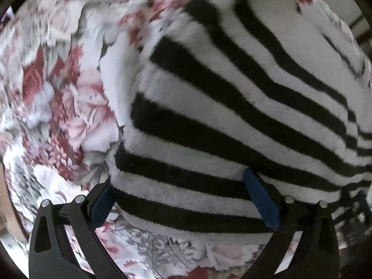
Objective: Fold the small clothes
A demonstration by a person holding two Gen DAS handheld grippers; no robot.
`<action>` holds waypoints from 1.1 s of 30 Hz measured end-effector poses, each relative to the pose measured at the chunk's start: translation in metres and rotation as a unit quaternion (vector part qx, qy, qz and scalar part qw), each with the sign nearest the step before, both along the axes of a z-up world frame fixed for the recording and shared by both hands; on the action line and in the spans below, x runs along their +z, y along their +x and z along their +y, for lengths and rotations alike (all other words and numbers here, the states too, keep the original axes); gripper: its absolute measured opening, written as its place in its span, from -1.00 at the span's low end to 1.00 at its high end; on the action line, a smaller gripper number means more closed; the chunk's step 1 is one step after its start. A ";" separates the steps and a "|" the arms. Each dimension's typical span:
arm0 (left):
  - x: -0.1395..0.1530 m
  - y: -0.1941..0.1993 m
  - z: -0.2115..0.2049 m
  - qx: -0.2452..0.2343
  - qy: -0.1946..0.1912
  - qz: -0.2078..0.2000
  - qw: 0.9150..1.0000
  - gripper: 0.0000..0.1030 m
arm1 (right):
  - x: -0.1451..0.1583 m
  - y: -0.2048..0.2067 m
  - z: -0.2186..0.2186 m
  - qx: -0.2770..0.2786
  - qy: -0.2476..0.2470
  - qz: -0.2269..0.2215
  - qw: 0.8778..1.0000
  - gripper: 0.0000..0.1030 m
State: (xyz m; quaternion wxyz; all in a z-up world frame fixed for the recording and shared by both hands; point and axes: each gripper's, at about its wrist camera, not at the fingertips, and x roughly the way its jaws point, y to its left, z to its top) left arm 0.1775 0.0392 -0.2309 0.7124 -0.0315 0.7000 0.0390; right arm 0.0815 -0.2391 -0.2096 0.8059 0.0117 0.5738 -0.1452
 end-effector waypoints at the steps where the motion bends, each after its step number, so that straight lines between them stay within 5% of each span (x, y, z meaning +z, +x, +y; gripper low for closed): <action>1: 0.004 0.001 0.001 0.000 -0.005 -0.004 1.000 0.92 | 0.000 0.000 0.000 0.000 0.000 0.000 1.000 0.93; 5: 0.035 0.002 -0.004 -0.012 0.019 -0.075 0.997 0.91 | 0.037 -0.006 0.013 0.017 -0.040 -0.079 0.996 0.93; 7: 0.046 0.001 -0.014 -0.033 0.041 -0.106 0.993 0.91 | 0.041 -0.004 0.019 0.034 -0.036 -0.084 0.995 0.93; 9: 0.037 0.000 -0.024 -0.058 0.065 -0.093 0.992 0.91 | 0.024 0.001 0.021 0.043 -0.020 -0.052 0.998 0.93; 11: 0.008 0.000 -0.032 -0.081 0.086 -0.034 0.992 0.92 | -0.006 0.005 0.018 0.041 -0.008 0.017 0.999 0.93; 16: 0.021 0.001 -0.036 -0.080 0.090 -0.065 0.991 0.92 | 0.005 0.000 0.002 0.015 0.039 0.002 0.999 0.93; 21: 0.041 -0.003 -0.045 -0.090 0.106 -0.102 0.985 0.92 | 0.015 -0.006 0.005 0.021 0.012 -0.005 1.000 0.93; 33: 0.051 -0.009 -0.064 -0.116 0.098 -0.108 0.982 0.92 | 0.048 -0.024 0.012 0.035 -0.011 -0.021 0.999 0.93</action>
